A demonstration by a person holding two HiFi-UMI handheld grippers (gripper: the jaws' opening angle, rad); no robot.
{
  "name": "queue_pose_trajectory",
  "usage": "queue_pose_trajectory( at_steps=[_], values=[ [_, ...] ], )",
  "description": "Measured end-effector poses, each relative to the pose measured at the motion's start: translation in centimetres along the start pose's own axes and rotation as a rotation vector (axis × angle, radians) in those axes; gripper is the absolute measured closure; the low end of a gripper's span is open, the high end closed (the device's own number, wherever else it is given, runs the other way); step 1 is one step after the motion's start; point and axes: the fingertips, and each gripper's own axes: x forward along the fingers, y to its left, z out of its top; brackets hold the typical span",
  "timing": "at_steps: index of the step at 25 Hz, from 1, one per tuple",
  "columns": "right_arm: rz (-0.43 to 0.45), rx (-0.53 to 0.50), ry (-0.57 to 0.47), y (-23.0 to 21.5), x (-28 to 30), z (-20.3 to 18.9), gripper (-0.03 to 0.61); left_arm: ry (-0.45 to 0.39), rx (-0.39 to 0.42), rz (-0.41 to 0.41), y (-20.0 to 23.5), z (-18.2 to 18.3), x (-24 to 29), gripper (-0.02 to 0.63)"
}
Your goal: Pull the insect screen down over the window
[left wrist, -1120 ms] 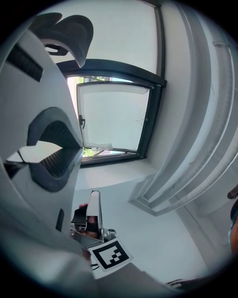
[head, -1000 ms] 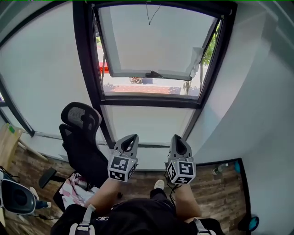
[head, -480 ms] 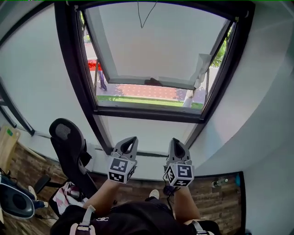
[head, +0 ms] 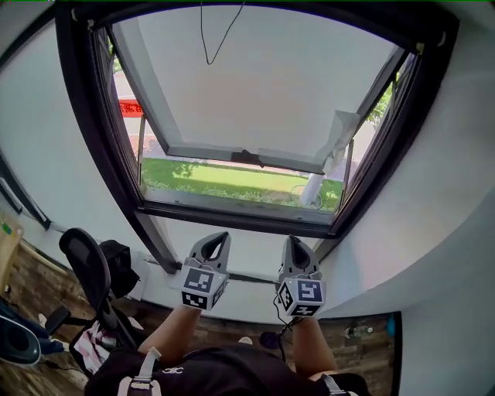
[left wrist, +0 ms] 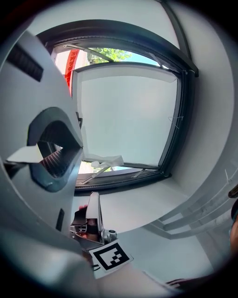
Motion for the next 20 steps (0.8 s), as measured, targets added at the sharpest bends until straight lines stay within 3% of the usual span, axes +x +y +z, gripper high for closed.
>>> queue_pose_trajectory(
  at_steps=[12,17,20],
  values=[
    [-0.021,-0.006,-0.025,-2.6,6.2,1.1,0.575,-0.01,0.003,-0.051,3.6,0.9,6.5,0.614],
    [-0.045,-0.014,-0.049,-2.8,7.8,2.4,0.575,-0.039,0.044,-0.03,6.0,2.7,7.6,0.613],
    [-0.041,-0.091,-0.043,-2.8,8.3,2.7,0.575,-0.035,0.107,-0.011,7.1,3.3,8.0,0.612]
  ],
)
